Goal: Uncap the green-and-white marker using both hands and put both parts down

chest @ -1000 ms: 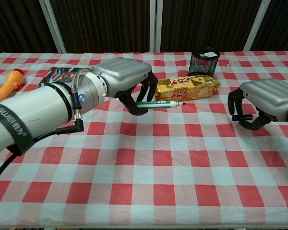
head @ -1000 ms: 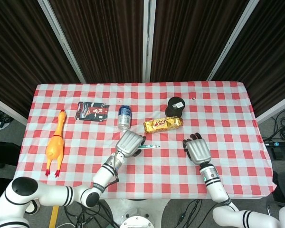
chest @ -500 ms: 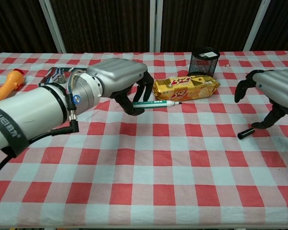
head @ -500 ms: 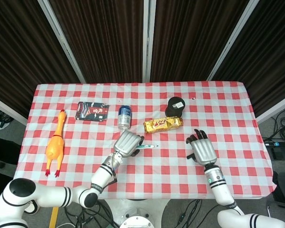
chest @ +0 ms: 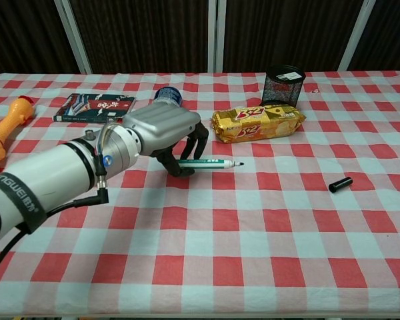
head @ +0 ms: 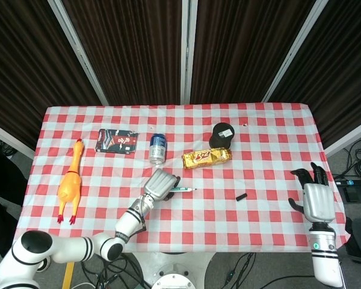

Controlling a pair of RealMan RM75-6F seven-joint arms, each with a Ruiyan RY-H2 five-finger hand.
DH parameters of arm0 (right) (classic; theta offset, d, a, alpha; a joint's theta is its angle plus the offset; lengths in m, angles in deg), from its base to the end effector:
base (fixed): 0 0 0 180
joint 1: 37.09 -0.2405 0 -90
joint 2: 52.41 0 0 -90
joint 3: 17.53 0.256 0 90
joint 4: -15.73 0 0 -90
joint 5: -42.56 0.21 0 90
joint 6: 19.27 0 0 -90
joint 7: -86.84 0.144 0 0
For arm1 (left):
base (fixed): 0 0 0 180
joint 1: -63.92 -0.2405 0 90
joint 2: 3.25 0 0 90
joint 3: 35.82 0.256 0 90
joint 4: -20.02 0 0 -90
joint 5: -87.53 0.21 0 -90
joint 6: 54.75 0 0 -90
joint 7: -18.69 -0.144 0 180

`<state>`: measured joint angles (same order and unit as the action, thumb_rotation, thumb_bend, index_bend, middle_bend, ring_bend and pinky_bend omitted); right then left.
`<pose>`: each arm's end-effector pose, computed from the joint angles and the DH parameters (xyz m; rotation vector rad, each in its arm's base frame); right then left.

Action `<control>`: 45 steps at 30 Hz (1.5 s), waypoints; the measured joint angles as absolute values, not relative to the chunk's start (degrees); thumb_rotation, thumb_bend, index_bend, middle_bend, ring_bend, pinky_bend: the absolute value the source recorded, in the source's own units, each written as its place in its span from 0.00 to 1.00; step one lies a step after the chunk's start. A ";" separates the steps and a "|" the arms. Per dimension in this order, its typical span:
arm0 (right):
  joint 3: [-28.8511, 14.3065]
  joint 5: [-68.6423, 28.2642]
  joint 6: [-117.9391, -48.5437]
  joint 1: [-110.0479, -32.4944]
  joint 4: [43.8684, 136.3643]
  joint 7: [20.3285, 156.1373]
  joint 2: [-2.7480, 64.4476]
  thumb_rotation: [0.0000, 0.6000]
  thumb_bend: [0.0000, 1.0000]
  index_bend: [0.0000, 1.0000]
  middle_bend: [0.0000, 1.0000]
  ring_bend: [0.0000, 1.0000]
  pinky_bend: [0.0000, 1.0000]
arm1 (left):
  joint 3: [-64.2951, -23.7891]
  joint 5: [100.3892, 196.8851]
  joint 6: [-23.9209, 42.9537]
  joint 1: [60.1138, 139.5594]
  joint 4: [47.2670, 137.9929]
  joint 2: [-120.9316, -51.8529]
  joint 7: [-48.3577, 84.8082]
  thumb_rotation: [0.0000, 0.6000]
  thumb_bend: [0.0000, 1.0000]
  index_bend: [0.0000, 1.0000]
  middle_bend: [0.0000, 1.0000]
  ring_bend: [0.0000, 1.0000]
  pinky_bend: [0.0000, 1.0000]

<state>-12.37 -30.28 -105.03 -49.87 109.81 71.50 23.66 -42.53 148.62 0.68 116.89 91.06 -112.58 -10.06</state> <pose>-0.2821 -0.2247 0.1048 1.2876 -0.9072 0.8760 -0.0753 0.3210 -0.1232 -2.0805 -0.7836 -0.9159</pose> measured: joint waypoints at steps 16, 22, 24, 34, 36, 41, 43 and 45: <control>-13.00 -35.65 -107.02 -46.84 109.14 72.55 23.91 1.00 0.03 0.24 0.21 0.00 0.05 | -41.74 156.09 -1.16 115.04 85.18 -113.73 -2.83 1.00 0.19 0.43 0.46 0.76 0.71; -12.75 -36.23 -106.92 -46.41 109.15 72.59 23.97 1.00 0.03 0.24 0.21 0.00 0.05 | -42.71 155.85 -0.55 114.25 87.40 -112.10 -3.91 1.00 0.17 0.41 0.43 0.73 0.70; -12.84 -36.64 -107.08 -46.16 109.16 72.62 23.98 1.00 0.03 0.24 0.21 0.00 0.05 | -43.38 155.60 0.83 113.67 89.23 -111.17 -4.49 1.00 0.17 0.41 0.43 0.70 0.70; -14.80 -41.41 -109.03 -44.42 107.11 74.59 24.82 1.00 0.10 0.15 0.06 0.00 0.05 | -43.88 156.21 20.50 102.64 103.85 -100.36 -8.32 1.00 0.22 0.38 0.33 0.29 0.28; -15.72 -42.69 -109.27 -43.99 105.31 75.10 25.64 1.00 0.10 0.10 0.04 0.00 0.04 | -42.68 156.92 25.42 98.07 106.33 -96.51 -7.60 1.00 0.22 0.35 0.28 0.22 0.21; -17.67 -45.50 -110.91 -42.31 101.11 74.83 27.89 1.00 0.12 0.07 0.04 0.00 0.01 | -38.52 159.89 35.98 87.69 108.88 -89.66 -4.94 1.00 0.22 0.33 0.26 0.19 0.18; -18.43 -46.74 -112.35 -41.26 99.60 74.27 28.61 1.00 0.15 0.07 0.03 0.00 0.00 | -35.97 161.77 40.92 82.91 109.19 -88.09 -3.34 1.00 0.22 0.33 0.26 0.19 0.18; -19.32 -47.80 -113.59 -40.12 98.10 74.01 29.12 1.00 0.16 0.07 0.03 0.00 0.00 | -33.96 163.29 44.04 79.48 108.95 -87.19 -1.79 1.00 0.22 0.33 0.26 0.19 0.18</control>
